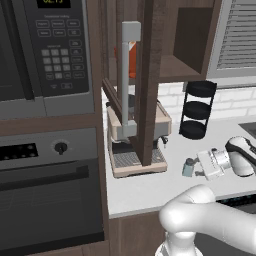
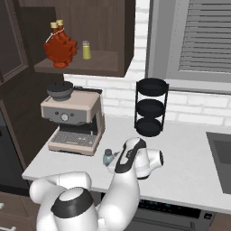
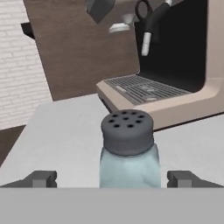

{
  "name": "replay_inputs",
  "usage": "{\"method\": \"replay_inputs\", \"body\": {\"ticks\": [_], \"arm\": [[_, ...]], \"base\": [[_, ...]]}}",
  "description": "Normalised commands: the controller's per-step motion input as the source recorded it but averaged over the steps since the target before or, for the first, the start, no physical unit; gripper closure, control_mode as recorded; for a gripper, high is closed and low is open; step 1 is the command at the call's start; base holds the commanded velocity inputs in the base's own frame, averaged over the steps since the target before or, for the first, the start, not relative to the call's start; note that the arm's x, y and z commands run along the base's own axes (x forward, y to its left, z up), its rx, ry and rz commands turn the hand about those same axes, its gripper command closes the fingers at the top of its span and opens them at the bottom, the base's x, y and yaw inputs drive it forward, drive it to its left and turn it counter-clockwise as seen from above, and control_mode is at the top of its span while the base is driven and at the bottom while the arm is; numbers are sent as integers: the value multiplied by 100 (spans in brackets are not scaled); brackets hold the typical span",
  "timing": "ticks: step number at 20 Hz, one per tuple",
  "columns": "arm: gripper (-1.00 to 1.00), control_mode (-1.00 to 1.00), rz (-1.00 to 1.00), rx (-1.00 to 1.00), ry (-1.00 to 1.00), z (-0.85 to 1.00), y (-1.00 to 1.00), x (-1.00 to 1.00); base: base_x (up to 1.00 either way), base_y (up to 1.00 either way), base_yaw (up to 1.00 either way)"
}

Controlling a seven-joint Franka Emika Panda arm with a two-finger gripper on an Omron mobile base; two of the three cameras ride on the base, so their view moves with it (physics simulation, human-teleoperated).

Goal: Put the shaker and condiment bottle from the counter next to their counterparts in the cabinet.

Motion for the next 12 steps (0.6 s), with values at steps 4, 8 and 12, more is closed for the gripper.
{"method": "replay_inputs", "body": {"ticks": [4,8,12], "arm": [[-100,-100,-1,0,4,0,24,0],[-100,-100,-1,0,3,0,21,0],[100,-100,-1,0,2,0,18,0]], "base": [[0,0,0],[0,0,0],[0,0,0]]}}
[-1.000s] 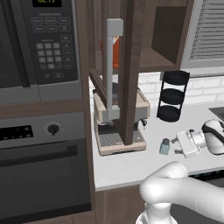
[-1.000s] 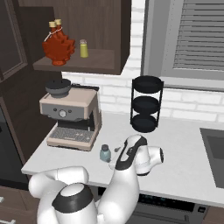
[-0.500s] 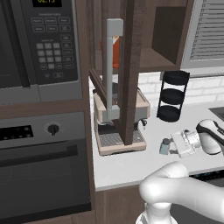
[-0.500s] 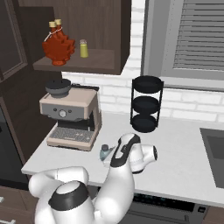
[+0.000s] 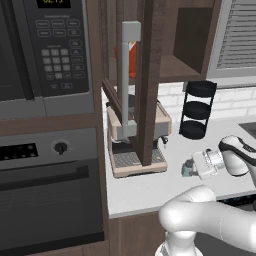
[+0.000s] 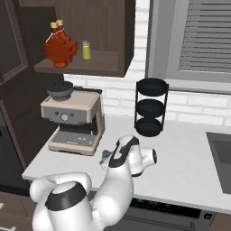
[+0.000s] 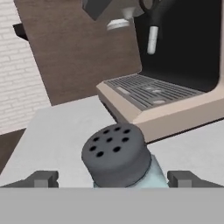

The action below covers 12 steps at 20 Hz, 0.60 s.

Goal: Put the shaker and condiment bottle from the counter next to their counterparts in the cabinet.

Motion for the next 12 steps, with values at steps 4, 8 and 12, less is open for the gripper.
{"method": "replay_inputs", "body": {"ticks": [4,8,12], "arm": [[100,-100,-2,-1,9,0,17,8],[100,-100,-2,-6,20,0,12,3],[100,-100,-18,0,13,0,30,2]], "base": [[0,0,0],[0,0,0],[0,0,0]]}}
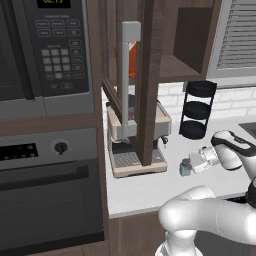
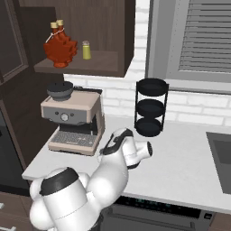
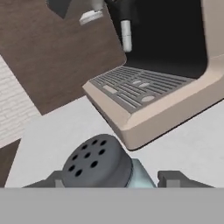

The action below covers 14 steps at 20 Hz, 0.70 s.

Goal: Put the shaker and condiment bottle from the counter next to their counterparts in the cabinet.

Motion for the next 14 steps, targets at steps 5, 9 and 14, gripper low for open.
{"method": "replay_inputs", "body": {"ticks": [5,9,14], "arm": [[100,-100,-33,3,5,35,17,0],[100,-100,-41,6,0,56,29,-3],[100,-100,-42,9,-2,62,20,-20]], "base": [[0,0,0],[0,0,0],[0,0,0]]}}
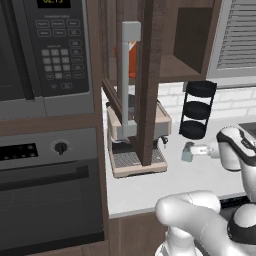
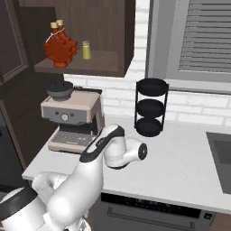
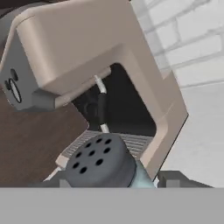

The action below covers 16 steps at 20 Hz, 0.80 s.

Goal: Put the shaker and condiment bottle from the counter next to their counterparts in the cabinet.

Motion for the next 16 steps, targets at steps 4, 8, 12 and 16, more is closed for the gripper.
{"method": "replay_inputs", "body": {"ticks": [4,8,12,16], "arm": [[100,-100,-20,13,-9,37,16,-51],[100,-100,-18,6,-5,79,0,-44],[100,-100,-18,0,-8,98,0,-32],[100,-100,-18,0,-7,100,0,-11]], "base": [[0,0,0],[0,0,0],[0,0,0],[0,0,0]]}}
